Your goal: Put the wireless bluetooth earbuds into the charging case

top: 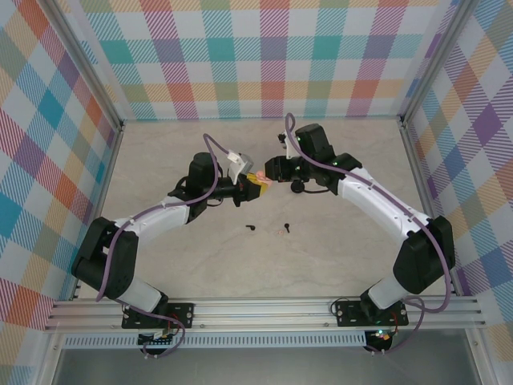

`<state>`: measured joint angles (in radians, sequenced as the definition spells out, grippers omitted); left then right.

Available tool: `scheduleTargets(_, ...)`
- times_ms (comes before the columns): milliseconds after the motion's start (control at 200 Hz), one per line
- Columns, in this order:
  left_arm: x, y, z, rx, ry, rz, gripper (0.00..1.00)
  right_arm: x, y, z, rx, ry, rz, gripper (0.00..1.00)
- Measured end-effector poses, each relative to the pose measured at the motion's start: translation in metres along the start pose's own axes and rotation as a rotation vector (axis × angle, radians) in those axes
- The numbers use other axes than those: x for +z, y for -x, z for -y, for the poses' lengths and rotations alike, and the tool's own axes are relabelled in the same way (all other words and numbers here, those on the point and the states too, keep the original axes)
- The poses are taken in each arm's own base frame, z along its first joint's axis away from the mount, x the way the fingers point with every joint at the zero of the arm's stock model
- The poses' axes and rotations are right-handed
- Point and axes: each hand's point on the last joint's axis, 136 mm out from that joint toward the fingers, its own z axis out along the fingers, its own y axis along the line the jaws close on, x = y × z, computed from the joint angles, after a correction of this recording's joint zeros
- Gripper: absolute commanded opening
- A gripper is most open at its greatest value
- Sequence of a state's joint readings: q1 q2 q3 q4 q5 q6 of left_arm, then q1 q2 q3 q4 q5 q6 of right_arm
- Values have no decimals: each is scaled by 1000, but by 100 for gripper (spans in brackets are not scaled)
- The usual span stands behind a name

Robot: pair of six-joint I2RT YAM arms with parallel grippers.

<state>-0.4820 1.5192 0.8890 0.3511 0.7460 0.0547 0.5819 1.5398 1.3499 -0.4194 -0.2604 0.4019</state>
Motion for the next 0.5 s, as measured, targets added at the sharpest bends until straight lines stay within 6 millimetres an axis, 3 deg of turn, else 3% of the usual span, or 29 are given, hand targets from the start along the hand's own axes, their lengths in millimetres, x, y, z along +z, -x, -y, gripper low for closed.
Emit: scheduleTargets(500, 1, 5, -1, -15, -1, 15, 8, 1, 1, 4, -8, -35, 12, 27)
